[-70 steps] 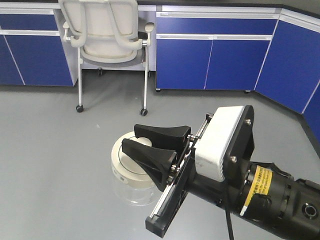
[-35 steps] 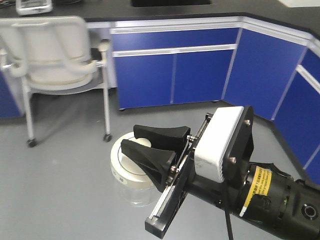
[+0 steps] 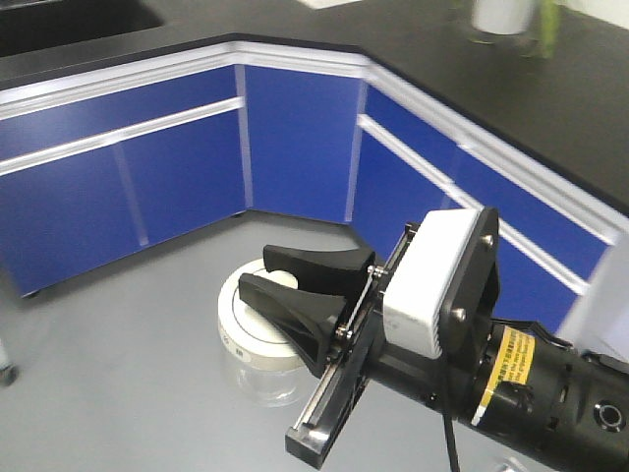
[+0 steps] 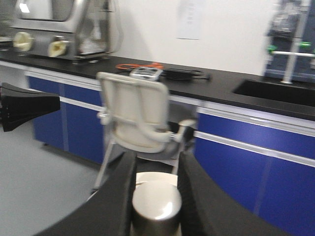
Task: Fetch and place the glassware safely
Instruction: 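Carry the jar over the black counter near the potted plant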
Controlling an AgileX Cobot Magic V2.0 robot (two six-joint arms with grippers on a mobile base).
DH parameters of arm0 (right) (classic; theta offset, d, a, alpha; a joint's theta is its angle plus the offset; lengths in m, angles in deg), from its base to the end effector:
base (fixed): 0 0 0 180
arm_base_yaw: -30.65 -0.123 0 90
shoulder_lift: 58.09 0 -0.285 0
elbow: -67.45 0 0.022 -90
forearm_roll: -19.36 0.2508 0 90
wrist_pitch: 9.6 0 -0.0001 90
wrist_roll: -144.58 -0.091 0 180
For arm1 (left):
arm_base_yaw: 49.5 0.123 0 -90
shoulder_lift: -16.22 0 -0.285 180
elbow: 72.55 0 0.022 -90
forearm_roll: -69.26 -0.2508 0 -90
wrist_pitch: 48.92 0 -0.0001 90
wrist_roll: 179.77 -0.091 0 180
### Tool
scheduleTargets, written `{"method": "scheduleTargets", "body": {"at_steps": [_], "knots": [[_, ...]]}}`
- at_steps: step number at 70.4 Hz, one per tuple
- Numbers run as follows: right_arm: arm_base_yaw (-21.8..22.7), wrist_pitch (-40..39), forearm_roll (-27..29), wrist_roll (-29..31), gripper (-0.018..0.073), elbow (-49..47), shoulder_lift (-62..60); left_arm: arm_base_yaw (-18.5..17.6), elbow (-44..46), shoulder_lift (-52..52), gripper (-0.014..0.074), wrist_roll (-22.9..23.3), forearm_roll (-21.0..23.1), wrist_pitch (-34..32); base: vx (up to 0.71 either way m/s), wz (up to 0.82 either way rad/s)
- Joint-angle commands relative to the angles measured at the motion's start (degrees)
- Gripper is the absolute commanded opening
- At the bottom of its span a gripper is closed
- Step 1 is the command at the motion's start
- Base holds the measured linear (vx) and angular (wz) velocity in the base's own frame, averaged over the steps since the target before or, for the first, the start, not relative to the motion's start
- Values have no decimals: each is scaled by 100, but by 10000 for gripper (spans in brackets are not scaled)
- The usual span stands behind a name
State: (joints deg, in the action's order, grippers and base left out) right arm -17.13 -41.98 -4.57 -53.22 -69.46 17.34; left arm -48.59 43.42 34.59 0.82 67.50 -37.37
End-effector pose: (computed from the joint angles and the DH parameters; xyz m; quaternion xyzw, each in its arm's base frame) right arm 0.1520 0.1969 0.3008 -0.3666 0.5934 0.3432 0.6290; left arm 0.0660 0.0016 0.2614 -0.0007 0.7310 0.0144 0.6822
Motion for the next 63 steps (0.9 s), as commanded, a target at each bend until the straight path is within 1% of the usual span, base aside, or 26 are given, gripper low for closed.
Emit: {"method": "scheduleTargets", "body": {"at_steps": [1,63], "knots": [[4,-564,96,36,-3,-181,-159,-25,151,58,-7,52,42,-398,21,-82],[4,-564,96,36,-3,-181,-159,-25,151,58,-7,52,42,-398,21,-82]]}}
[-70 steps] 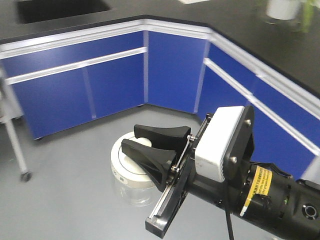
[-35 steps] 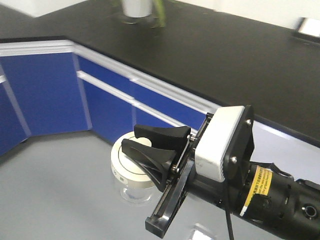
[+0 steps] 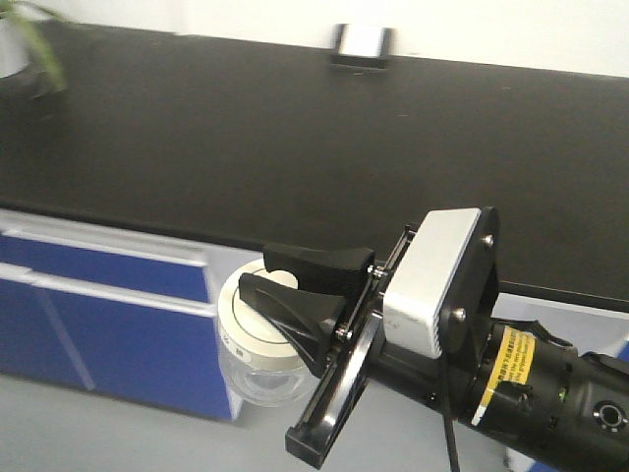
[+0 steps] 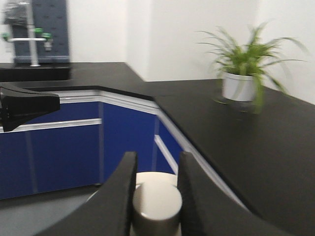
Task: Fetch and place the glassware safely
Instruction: 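Carry the jar over the black counter near the potted plant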
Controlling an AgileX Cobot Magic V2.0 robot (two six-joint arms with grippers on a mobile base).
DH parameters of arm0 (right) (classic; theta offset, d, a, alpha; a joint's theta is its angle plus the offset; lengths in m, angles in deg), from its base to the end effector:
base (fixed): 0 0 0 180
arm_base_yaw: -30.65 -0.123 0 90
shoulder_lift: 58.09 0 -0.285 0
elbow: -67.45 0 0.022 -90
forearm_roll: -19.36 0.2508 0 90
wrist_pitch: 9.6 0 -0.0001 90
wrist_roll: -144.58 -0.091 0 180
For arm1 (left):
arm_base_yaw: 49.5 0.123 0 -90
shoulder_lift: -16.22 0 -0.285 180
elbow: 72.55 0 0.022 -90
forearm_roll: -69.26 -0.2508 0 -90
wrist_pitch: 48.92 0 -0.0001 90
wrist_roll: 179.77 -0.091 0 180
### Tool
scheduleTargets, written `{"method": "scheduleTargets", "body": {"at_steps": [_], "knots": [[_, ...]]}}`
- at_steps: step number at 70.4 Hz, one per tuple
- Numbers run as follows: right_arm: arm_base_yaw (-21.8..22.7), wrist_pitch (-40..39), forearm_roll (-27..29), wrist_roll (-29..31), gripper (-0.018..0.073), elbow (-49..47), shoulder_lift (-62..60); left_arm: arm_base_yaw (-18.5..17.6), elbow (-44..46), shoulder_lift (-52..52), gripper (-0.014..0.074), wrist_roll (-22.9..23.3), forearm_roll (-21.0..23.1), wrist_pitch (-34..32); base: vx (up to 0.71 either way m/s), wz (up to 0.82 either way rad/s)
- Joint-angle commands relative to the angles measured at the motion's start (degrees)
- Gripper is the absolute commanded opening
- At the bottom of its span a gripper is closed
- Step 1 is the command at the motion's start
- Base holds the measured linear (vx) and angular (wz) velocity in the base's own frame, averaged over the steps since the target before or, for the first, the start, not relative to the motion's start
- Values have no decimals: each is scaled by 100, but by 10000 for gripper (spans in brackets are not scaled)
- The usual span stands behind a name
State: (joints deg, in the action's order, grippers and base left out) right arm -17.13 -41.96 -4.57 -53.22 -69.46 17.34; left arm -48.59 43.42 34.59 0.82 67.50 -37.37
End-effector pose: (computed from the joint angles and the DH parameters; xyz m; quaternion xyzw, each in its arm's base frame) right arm 0.1520 0.1969 0.3007 -0.3667 0.5935 0.3432 0.6289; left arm 0.0660 0.0016 0.2614 -0.0007 0.7310 0.0144 0.6822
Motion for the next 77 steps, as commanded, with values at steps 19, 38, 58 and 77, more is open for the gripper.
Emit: {"method": "scheduleTargets", "body": {"at_steps": [19,38,58,77], "knots": [[4,-566,96,36,-3,-181,-159,-25,151,58,-7,52,42,-398,19,-64],[4,-566,96,36,-3,-181,-159,-25,151,58,-7,52,42,-398,18,-27],[4,-566,96,36,-3,-181,-159,-25,151,58,-7,52,42,-398,17,-1],[4,-566,96,36,-3,-181,-159,-25,151,58,-7,52,42,-398,16,5]]}}
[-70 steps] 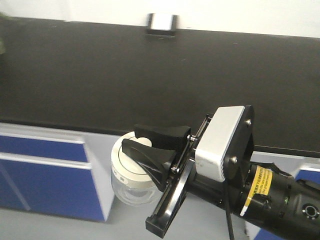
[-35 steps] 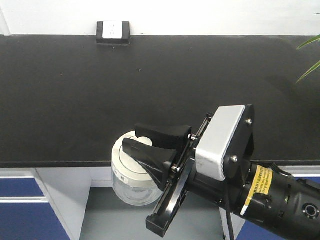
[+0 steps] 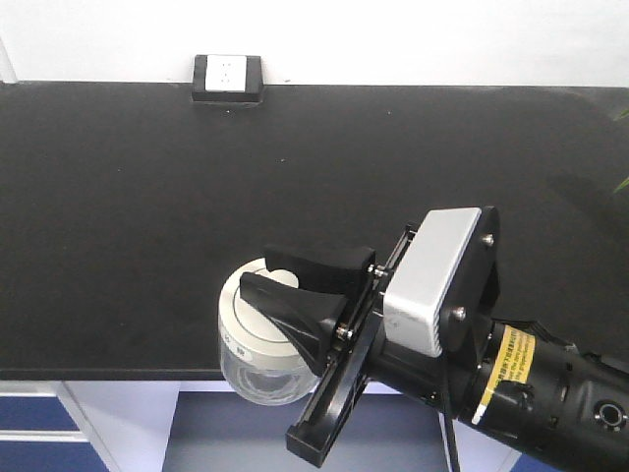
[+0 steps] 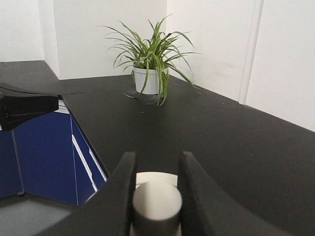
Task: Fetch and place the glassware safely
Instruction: 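Carry the jar over the black counter near the potted plant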
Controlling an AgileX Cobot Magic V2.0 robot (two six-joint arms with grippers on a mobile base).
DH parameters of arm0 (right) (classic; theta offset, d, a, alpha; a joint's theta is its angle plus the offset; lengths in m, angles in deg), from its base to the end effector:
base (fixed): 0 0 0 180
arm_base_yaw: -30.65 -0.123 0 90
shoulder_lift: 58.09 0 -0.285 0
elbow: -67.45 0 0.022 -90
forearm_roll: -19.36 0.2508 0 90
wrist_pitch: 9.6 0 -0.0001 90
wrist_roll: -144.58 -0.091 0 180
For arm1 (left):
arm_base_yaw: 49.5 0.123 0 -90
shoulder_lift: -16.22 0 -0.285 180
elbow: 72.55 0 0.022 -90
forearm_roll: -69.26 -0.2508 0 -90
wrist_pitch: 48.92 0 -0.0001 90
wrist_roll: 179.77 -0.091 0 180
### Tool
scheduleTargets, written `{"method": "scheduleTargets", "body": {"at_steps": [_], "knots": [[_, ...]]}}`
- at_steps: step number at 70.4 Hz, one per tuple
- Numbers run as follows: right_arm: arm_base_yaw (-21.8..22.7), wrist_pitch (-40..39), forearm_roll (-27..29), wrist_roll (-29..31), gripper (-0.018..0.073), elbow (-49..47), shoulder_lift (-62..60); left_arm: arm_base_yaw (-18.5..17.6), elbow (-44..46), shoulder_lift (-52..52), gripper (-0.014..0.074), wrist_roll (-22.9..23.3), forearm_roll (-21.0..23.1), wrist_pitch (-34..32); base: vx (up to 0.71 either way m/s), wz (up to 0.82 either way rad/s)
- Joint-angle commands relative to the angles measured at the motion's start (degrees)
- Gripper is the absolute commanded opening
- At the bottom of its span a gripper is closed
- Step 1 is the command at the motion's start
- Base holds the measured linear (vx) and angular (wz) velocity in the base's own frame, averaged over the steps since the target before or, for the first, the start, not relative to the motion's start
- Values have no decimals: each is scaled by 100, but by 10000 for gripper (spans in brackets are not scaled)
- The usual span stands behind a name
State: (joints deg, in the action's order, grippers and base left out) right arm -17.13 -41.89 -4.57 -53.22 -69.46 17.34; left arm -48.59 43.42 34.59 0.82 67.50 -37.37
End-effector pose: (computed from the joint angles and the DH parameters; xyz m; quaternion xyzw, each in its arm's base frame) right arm 0.1521 0.1969 0.3006 -0.3667 0.5940 0.3428 0.6286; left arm 0.0660 0.0016 0.2614 -0.0007 0.7310 0.0144 0.6822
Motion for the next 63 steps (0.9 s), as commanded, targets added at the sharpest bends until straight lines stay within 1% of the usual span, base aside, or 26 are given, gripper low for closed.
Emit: {"method": "scheduleTargets", "body": {"at_steps": [1,63], "knots": [[4,-573,96,36,-3,-181,-159,-25,151,58,-7,52,42,-398,16,4],[4,-573,96,36,-3,-181,-159,-25,151,58,-7,52,42,-398,11,2]]}}
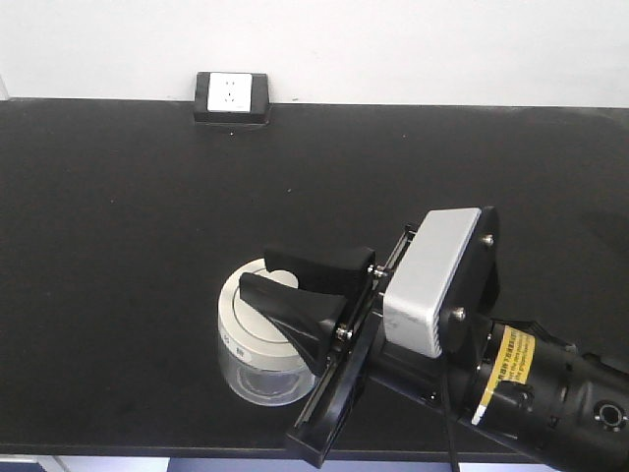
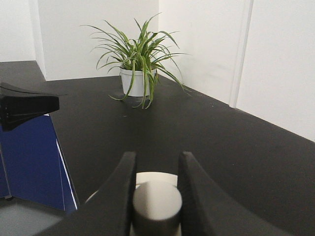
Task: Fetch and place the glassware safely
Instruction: 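Carry the jar over the black counter near the potted plant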
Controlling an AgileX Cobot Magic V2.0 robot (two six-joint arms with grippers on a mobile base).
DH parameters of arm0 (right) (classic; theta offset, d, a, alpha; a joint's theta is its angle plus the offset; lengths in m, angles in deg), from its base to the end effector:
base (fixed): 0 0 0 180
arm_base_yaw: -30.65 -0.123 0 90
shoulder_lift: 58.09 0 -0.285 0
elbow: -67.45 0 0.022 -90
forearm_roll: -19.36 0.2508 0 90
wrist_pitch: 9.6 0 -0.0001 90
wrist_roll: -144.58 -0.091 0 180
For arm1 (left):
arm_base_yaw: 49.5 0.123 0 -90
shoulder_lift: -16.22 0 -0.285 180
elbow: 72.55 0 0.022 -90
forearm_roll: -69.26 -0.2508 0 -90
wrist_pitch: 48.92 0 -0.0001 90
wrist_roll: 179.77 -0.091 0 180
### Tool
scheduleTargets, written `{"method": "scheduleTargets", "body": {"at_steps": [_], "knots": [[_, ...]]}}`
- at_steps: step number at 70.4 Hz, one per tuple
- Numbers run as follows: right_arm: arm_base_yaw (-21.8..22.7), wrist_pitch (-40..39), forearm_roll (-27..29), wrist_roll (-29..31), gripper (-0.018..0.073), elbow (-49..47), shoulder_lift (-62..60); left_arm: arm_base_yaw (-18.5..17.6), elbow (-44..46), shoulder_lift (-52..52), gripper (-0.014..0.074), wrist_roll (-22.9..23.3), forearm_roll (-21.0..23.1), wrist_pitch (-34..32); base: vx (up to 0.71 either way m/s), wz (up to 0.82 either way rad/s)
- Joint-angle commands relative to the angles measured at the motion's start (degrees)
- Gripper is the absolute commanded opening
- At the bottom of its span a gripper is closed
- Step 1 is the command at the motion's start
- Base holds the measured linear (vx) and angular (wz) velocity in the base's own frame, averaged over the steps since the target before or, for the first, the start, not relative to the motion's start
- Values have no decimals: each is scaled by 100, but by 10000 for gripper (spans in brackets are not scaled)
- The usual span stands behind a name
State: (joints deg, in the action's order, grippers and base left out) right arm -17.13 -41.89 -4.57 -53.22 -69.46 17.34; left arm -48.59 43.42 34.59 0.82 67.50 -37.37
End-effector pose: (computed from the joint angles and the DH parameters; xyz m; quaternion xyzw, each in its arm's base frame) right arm 0.1521 0.1969 0.3006 -0.3667 0.5940 0.3428 0.6286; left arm 0.0660 0.0016 0.2614 -0.0007 0.7310 0.0144 0.6822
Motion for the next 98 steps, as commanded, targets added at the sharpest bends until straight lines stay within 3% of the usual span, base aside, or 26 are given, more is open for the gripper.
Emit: {"method": "scheduleTargets", "body": {"at_steps": [1,98], "knots": [[4,-573,96,36,-3,-181,-159,-25,151,58,-7,52,42,-398,6,-1],[10,-572,82,36,-3,-181,-139,-25,151,58,-7,52,42,-396,3,-1]]}}
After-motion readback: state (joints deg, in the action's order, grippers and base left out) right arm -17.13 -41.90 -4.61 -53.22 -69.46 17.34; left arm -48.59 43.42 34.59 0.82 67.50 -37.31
